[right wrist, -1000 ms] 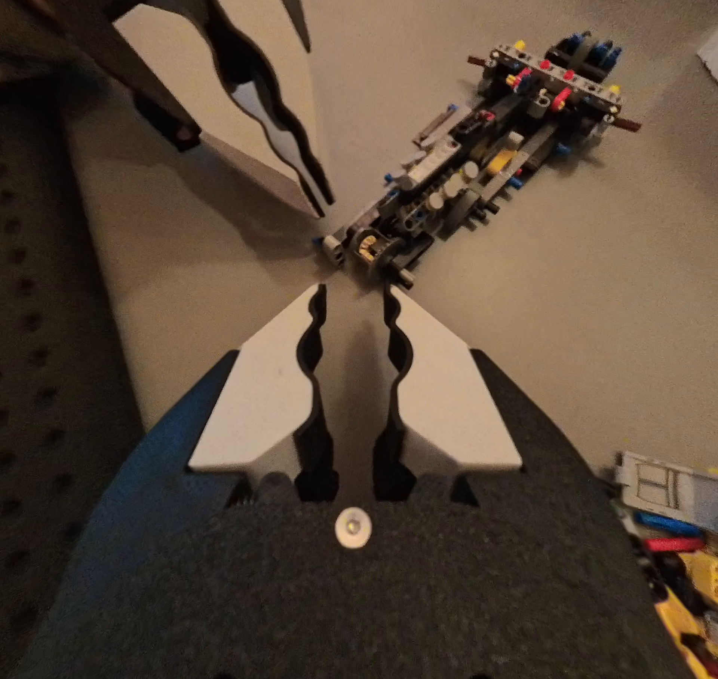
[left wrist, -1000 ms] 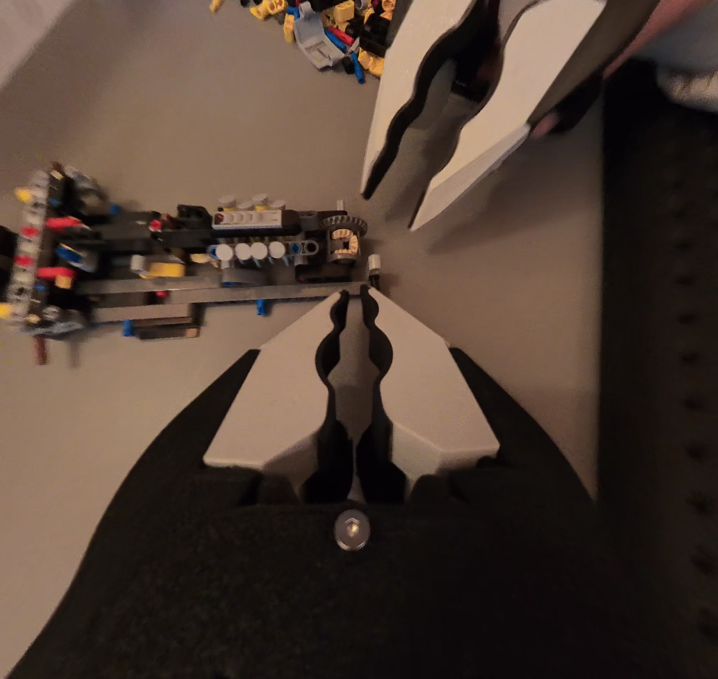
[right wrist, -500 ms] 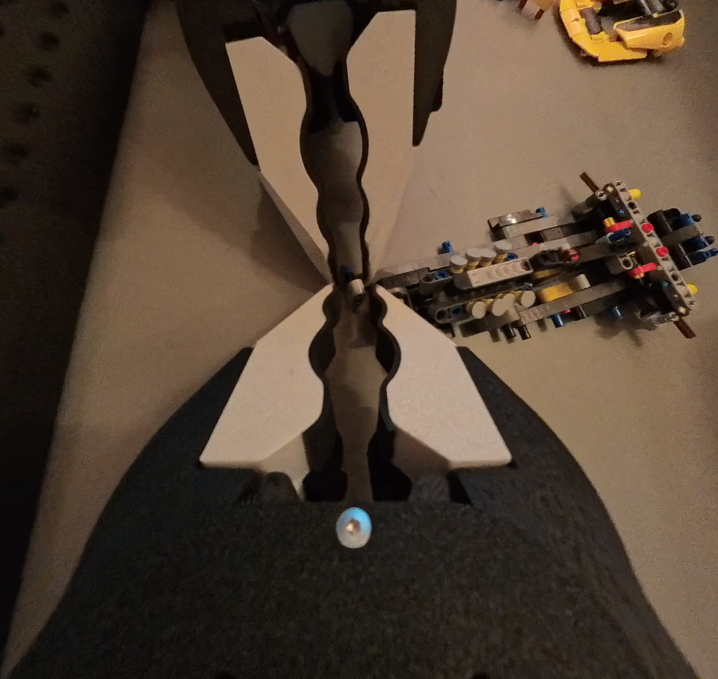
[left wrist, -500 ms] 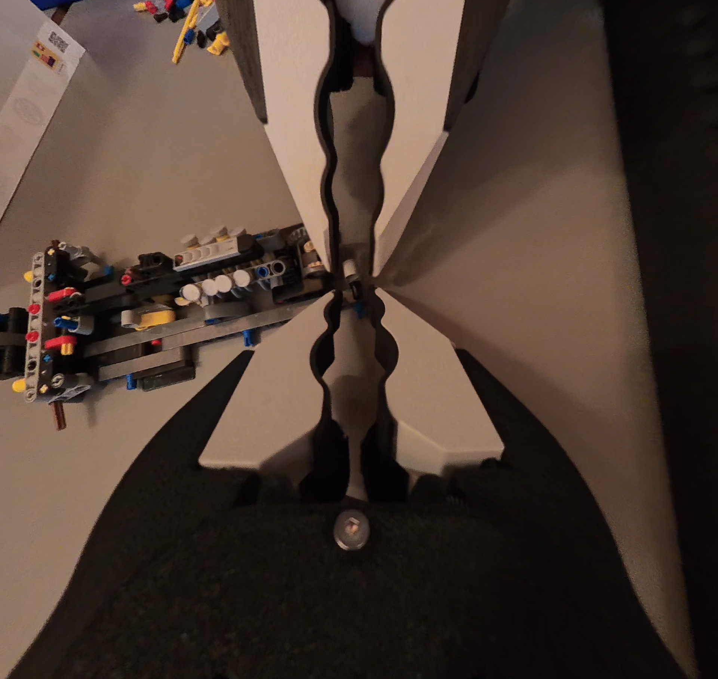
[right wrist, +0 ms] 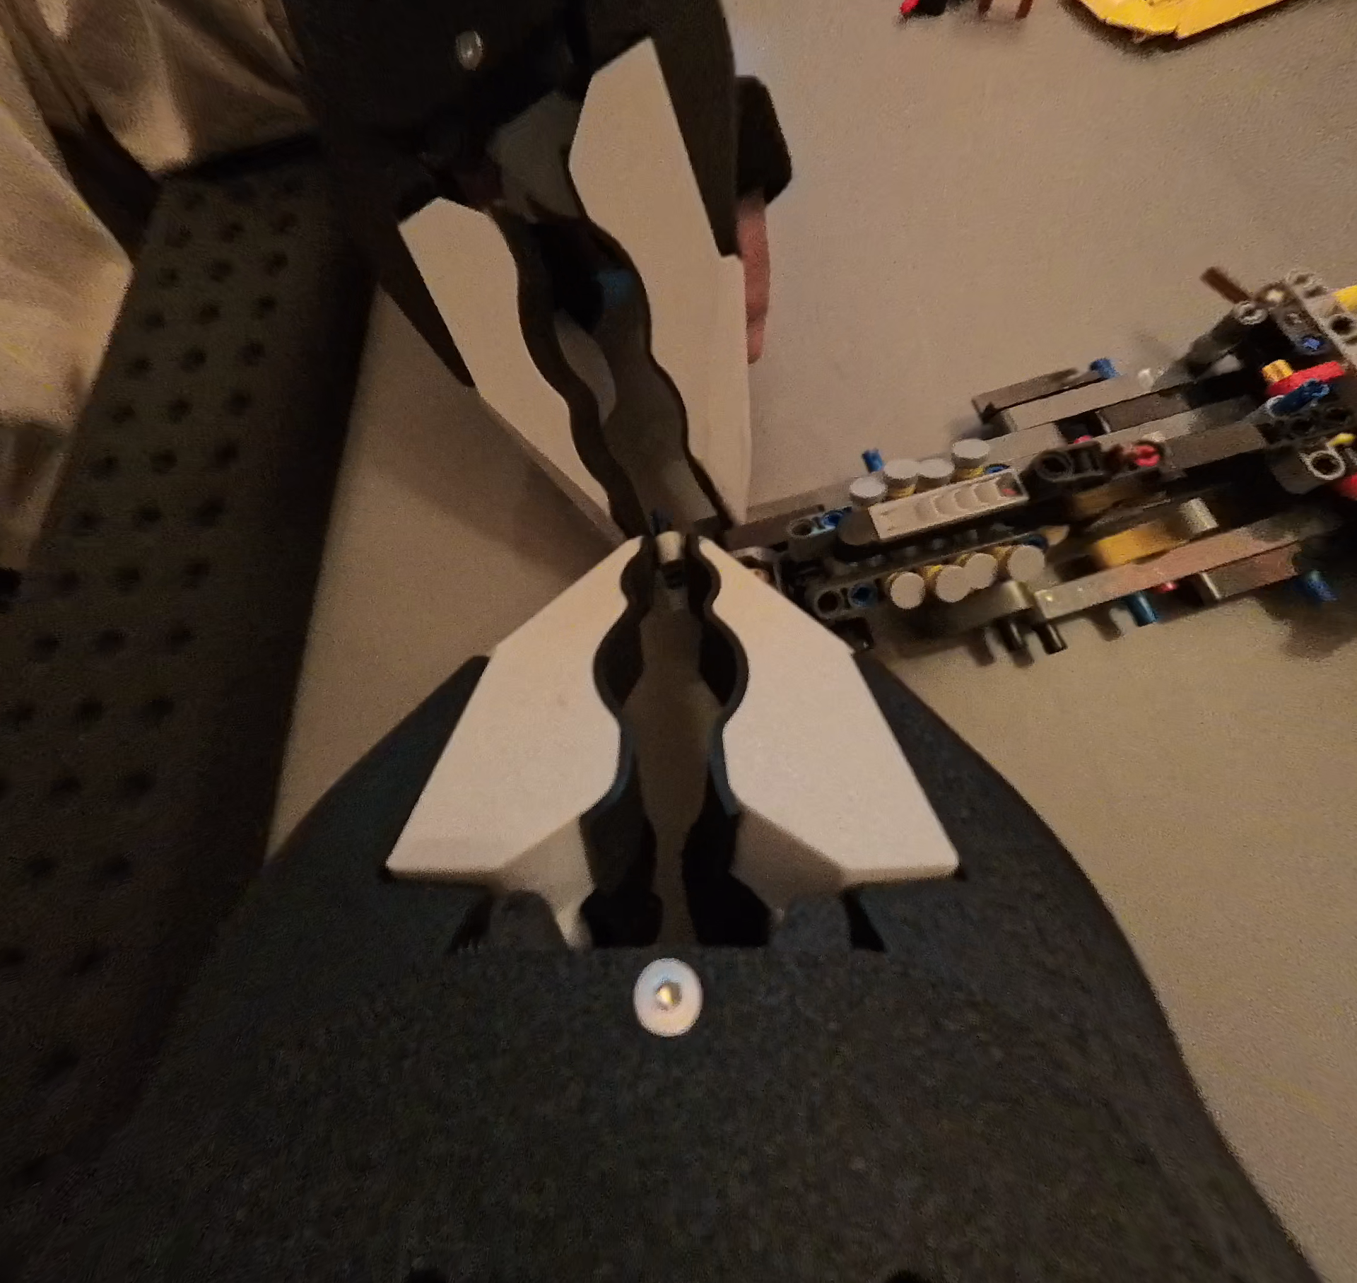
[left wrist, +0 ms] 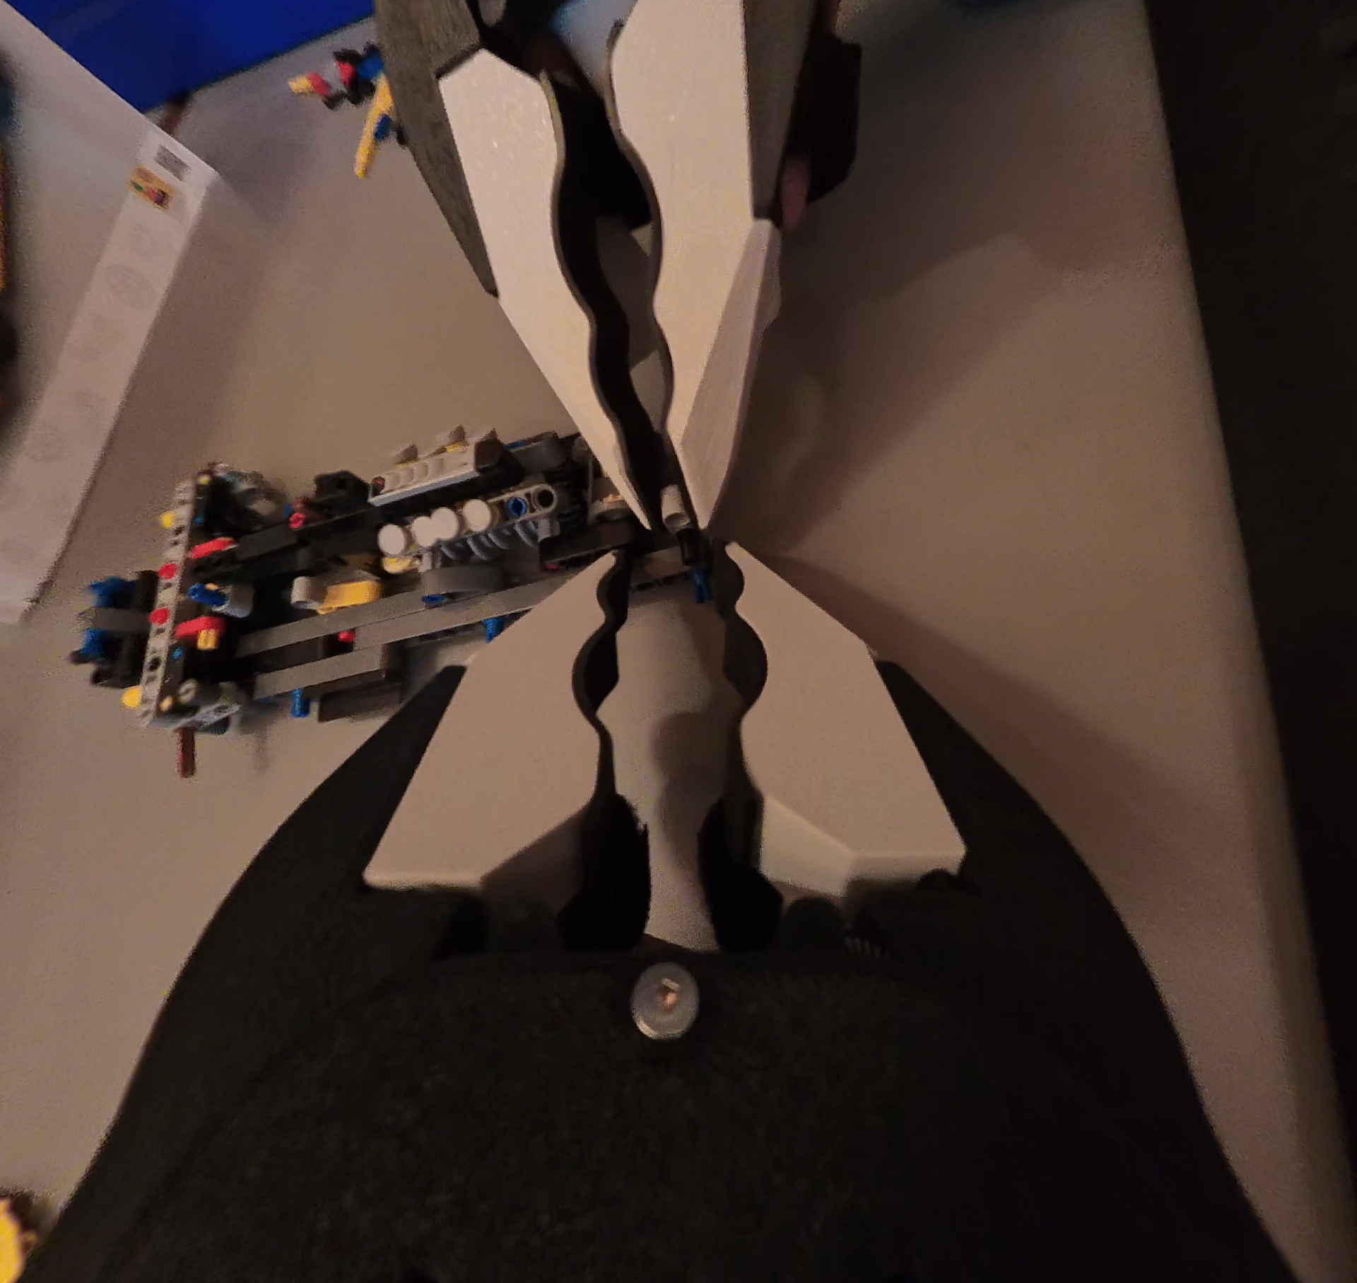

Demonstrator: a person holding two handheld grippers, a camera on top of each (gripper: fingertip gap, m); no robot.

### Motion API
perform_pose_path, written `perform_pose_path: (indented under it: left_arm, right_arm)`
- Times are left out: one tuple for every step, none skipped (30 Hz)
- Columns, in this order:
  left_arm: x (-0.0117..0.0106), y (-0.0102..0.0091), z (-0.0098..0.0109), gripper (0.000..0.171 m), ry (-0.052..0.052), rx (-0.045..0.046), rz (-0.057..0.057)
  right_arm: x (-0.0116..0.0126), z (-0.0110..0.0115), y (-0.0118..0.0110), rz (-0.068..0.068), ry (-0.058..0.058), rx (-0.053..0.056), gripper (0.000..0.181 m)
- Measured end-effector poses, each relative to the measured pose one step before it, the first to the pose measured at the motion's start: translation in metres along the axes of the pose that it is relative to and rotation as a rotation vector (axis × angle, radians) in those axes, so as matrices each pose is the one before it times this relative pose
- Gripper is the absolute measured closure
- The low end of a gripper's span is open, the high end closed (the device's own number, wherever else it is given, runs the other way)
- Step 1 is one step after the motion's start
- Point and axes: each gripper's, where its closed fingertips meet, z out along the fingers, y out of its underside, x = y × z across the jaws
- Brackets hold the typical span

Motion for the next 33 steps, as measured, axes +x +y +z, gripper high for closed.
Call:
perform_pose_path:
  left_arm:
    - [-0.00316,-0.00516,-0.00337,0.149,-0.0340,0.02506,0.0217]
    - [-0.00413,-0.00699,-0.00412,0.148,-0.0536,0.02973,0.0523]
    - [-0.00375,-0.00788,-0.00406,0.148,-0.0647,0.03168,0.0842]
    - [-0.00348,-0.00738,-0.00318,0.148,-0.0692,0.02524,0.1003]
    - [-0.00187,-0.00553,-0.00158,0.148,-0.0592,0.00995,0.1017]
    - [0.00023,-0.00457,-0.00045,0.149,-0.0419,0.00299,0.0878]
    - [0.00117,-0.00387,0.00012,0.152,-0.0283,0.00381,0.0632]
    - [0.00162,-0.00215,0.00058,0.154,-0.0167,0.00058,0.0482]
    - [0.00085,-0.00121,0.00042,0.154,-0.0160,0.00204,0.0443]
    - [-0.00020,-0.00171,0.00021,0.154,-0.0182,0.01007,0.0410]
    - [-0.00129,-0.00252,-0.00026,0.155,-0.0182,0.01572,0.0305]
    - [-0.00087,-0.00255,-0.00014,0.156,-0.0077,0.01255,0.0155]
    - [0.00072,-0.00239,-0.00018,0.157,0.0056,0.00910,0.0060]
    - [0.00099,-0.00323,-0.00032,0.161,0.0044,0.01617,0.0040]
    - [0.00002,-0.00563,-0.00085,0.162,-0.0061,0.02937,0.0083]
    - [0.00030,-0.00701,-0.00107,0.162,-0.0075,0.02936,0.0129]
    - [0.00057,-0.00565,-0.00028,0.163,-0.0065,0.01038,0.0112]
    - [0.00090,-0.00199,0.00109,0.163,-0.0053,-0.01175,0.0104]
    - [-0.00064,0.00113,0.00181,0.164,-0.0174,-0.02214,0.0201]
    - [-0.00255,0.00293,0.00168,0.164,-0.0271,-0.02691,0.0354]
    - [-0.00165,0.00250,0.00127,0.164,-0.0115,-0.02345,0.0308]
    - [-0.00084,-0.00032,0.00056,0.165,0.0019,-0.00536,-0.0030]
    - [-0.00118,-0.00294,-0.00068,0.165,0.0047,0.01265,-0.0307]
    - [-0.00030,-0.00316,-0.00150,0.165,0.0112,0.01822,-0.0331]
    - [-0.00150,-0.00184,-0.00128,0.165,-0.0038,0.01139,-0.0201]
    - [-0.00299,-0.00004,-0.00054,0.165,-0.0160,-0.00094,-0.0042]
    - [-0.00212,0.00135,0.00047,0.165,-0.0067,-0.01082,-0.0033]
    - [-0.00112,0.00175,0.00057,0.165,0.0007,-0.01066,-0.0098]
    - [-0.00158,0.00118,-0.00011,0.165,-0.0050,-0.00224,-0.0063]
    - [-0.00132,0.00094,-0.00054,0.165,-0.0065,0.00245,0.0001]
    - [-0.00093,0.00179,-0.00034,0.165,-0.0041,-0.00436,-0.0030]
    - [-0.00254,0.00273,0.00004,0.165,-0.0129,-0.01317,-0.0087]
    - [-0.00464,0.00218,-0.00002,0.165,-0.0218,-0.01216,-0.0138]
  right_arm:
    - [0.00003,-0.00465,-0.00468,0.0373,-0.0243,0.0354,0.174]
    - [-0.00126,-0.00600,-0.00806,0.0441,-0.0279,0.0523,0.174]
    - [-0.00353,-0.00670,-0.00851,0.0399,-0.0425,0.0482,0.174]
    - [-0.00398,-0.00559,-0.00735,0.0358,-0.0392,0.0396,0.174]
    - [-0.00314,-0.00458,-0.00472,0.0339,-0.0337,0.0261,0.174]
    - [-0.00386,-0.00246,-0.00216,0.0367,-0.0364,0.0104,0.174]
    - [-0.00321,-0.00107,-0.00003,0.0335,-0.0310,-0.0001,0.174]
    - [-0.00192,-0.00084,0.00095,0.0295,-0.0209,-0.0045,0.174]
    - [-0.00116,-0.00052,0.00141,0.0147,-0.0139,-0.0054,0.174]
    - [-0.00179,-0.00080,0.00048,0.0240,-0.0168,-0.0013,0.174]
    - [-0.00288,-0.00145,-0.00111,0.0194,-0.0299,0.0112,0.174]
    - [-0.00287,-0.00125,-0.00094,0.0159,-0.0309,0.0129,0.174]
    - [-0.00249,-0.00165,0.00099,0.0148,-0.0257,-0.0021,0.174]
    - [-0.00404,-0.00296,0.00283,-0.0034,-0.0280,-0.0212,0.174]
    - [-0.00538,-0.00324,0.00260,0.0009,-0.0315,-0.0155,0.174]
    - [-0.00728,-0.00050,0.00332,0.0033,-0.0427,-0.0212,0.174]
    - [-0.00594,0.00087,0.00025,-0.0060,-0.0302,0.0005,0.175]
    - [-0.00161,0.00098,-0.00064,-0.0096,-0.0088,0.0036,0.175]
    - [0.00110,-0.00078,-0.00177,-0.0086,0.0068,0.0143,0.176]
    - [0.00191,-0.00246,-0.00358,-0.0104,0.0164,0.0287,0.175]
    - [0.00196,-0.00180,-0.00527,-0.0143,0.0200,0.0361,0.176]
    - [0.00049,0.00008,-0.00503,-0.0121,0.0160,0.0344,0.181]
    - [-0.00535,0.00274,-0.00021,-0.0233,-0.0197,0.0067,0.181]
    - [-0.00309,0.00158,0.00134,-0.0061,-0.0027,-0.0062,0.181]
    - [-0.00286,-0.00004,-0.00019,-0.0090,-0.0088,0.0033,0.180]
    - [-0.00166,-0.00084,-0.00303,-0.0125,-0.0027,0.0210,0.179]
    - [-0.00091,-0.00169,-0.00225,-0.0138,0.0021,0.0119,0.175]
    - [-0.00080,-0.00222,-0.00113,-0.0123,0.0003,0.0031,0.168]
    - [0.00055,-0.00245,-0.00173,-0.0102,0.0112,0.0087,0.163]
    - [0.00094,-0.00313,-0.00224,-0.0140,0.0190,0.0148,0.161]
    - [-0.00033,-0.00310,-0.00181,-0.0133,0.0169,0.0099,0.159]
    - [-0.00080,-0.00338,-0.00247,-0.0112,0.0178,0.0099,0.161]
    - [-0.00156,-0.00264,-0.00215,-0.0071,0.0099,0.0090,0.164]
